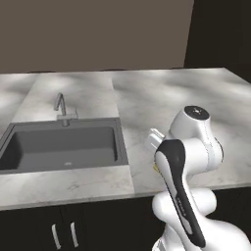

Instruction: Restock the sink supplies by placing the sponge and soap dispenser on the counter and next to the sink. Make sure the soap dispenser is upright.

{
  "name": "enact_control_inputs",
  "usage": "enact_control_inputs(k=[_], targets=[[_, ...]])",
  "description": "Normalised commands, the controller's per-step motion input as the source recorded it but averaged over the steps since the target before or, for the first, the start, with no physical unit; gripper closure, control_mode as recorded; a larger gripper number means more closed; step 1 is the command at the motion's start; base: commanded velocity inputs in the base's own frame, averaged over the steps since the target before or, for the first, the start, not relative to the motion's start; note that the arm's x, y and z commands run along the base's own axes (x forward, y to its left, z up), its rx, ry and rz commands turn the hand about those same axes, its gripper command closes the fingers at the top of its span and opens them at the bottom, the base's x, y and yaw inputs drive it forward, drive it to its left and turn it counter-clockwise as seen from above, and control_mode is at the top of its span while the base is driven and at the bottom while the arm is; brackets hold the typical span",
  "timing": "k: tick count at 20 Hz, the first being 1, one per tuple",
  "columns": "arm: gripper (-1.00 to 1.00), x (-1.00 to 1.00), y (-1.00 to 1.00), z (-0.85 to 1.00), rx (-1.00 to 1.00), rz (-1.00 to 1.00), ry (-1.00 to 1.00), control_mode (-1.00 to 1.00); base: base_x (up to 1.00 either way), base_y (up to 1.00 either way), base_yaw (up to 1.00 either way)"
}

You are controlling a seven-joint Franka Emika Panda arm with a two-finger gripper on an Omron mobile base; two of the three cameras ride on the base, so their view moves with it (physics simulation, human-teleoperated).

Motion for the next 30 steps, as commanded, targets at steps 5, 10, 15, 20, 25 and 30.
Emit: enact_control_inputs(k=[5,10,15,20,25,30], targets=[[1.0,0.0,0.0,0.0,0.0,0.0,0.0,1.0,0.01,0.18,-0.13],[1.0,0.2,0.0,0.0,0.0,-0.01,0.03,-1.0,0.29,0.03,-0.07],[1.0,1.0,-0.17,0.0,0.0,-0.02,0.27,-1.0,0.0,0.0,0.0],[1.0,1.0,-0.16,-0.01,0.0,0.0,0.24,-1.0,0.0,0.0,0.0],[1.0,1.0,-0.04,-0.21,-0.01,0.0,0.25,-1.0,0.0,0.0,0.0],[1.0,1.0,0.06,-0.45,-0.04,0.0,0.23,-1.0,0.0,0.0,0.0]])
